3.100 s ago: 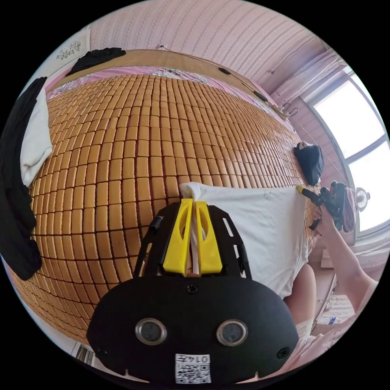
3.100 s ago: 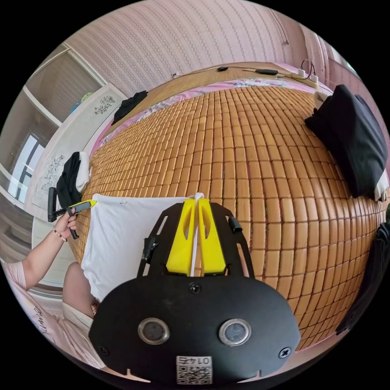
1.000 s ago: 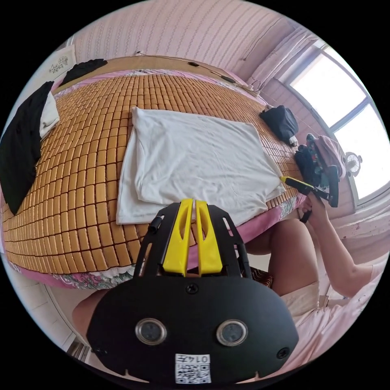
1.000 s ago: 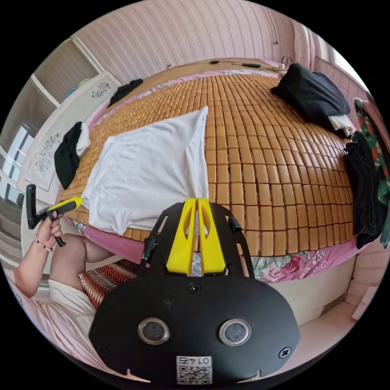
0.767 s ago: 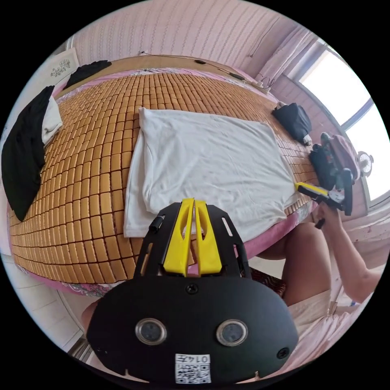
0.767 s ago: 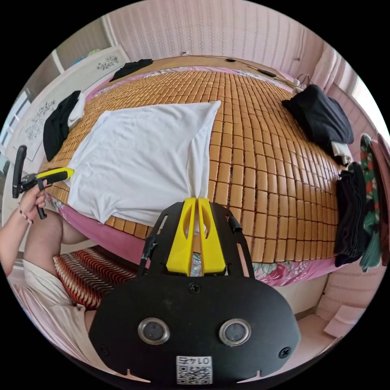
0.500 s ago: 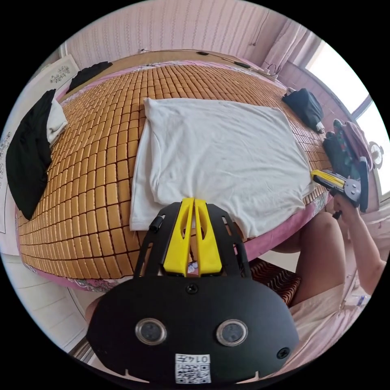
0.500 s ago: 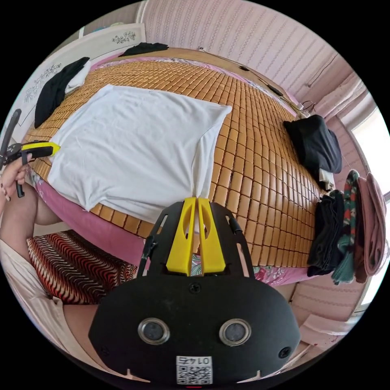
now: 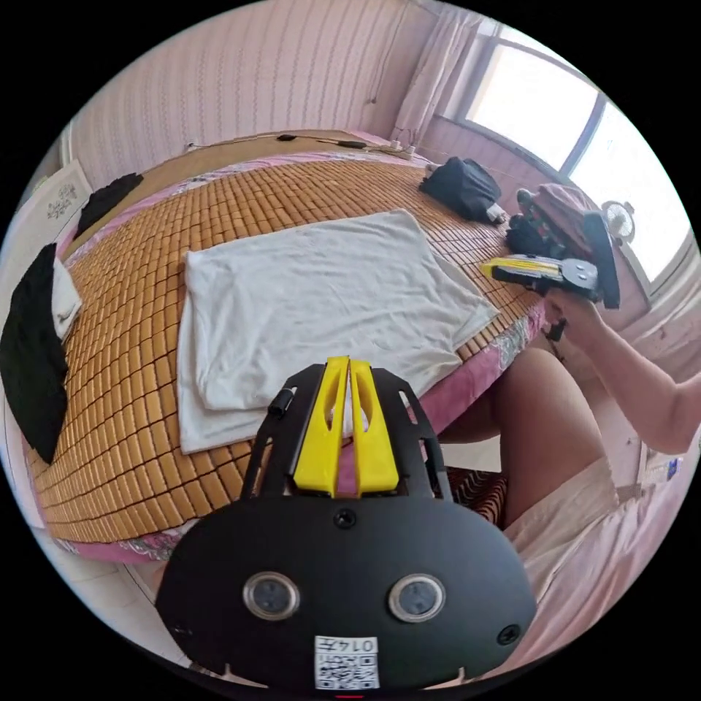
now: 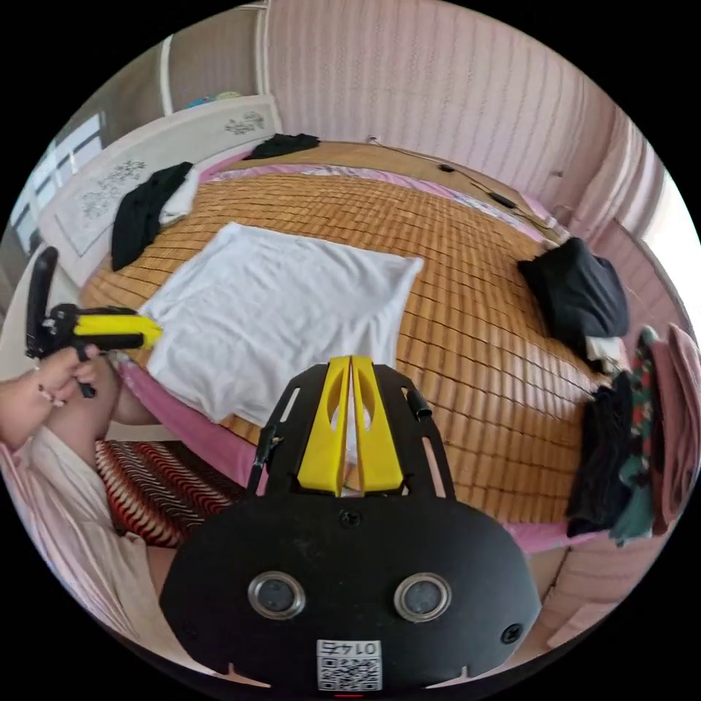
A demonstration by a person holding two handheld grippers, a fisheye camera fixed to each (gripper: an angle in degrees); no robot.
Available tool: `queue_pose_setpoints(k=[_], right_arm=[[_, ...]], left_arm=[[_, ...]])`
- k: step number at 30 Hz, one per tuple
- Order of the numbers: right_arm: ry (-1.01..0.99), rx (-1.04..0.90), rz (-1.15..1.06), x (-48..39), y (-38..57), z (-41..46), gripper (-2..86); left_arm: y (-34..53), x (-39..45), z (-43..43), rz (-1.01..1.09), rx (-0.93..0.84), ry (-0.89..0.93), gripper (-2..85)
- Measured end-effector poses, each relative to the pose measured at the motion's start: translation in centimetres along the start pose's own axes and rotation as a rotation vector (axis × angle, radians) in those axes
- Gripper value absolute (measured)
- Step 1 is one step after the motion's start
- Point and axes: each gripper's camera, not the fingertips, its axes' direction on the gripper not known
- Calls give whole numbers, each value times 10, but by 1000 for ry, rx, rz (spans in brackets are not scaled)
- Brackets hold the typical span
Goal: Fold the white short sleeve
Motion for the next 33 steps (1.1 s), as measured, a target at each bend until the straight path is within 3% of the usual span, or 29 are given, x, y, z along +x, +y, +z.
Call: queue_pose_setpoints(k=[7, 12, 17, 21, 28, 33], right_arm=[[-88, -33, -190, -53, -117, 67, -9], [-63, -235, -255, -69, -179, 149, -5], [-116, -446, -359, -67, -221, 161, -5], [-73, -407, -348, -59, -258, 169, -5], [-67, -584, -329, -43, -284, 192, -4], [16, -541, -320, -28, -286, 194, -5]], left_arm=[[-10, 60, 57, 161, -43, 37, -10], [0, 76, 80, 225, -83, -15, -10], [4, 65, 89, 190, -104, 99, -10], [10, 66, 95, 211, -84, 115, -10], [23, 74, 102, 210, -47, 89, -10], [25, 76, 107, 200, -59, 97, -9]])
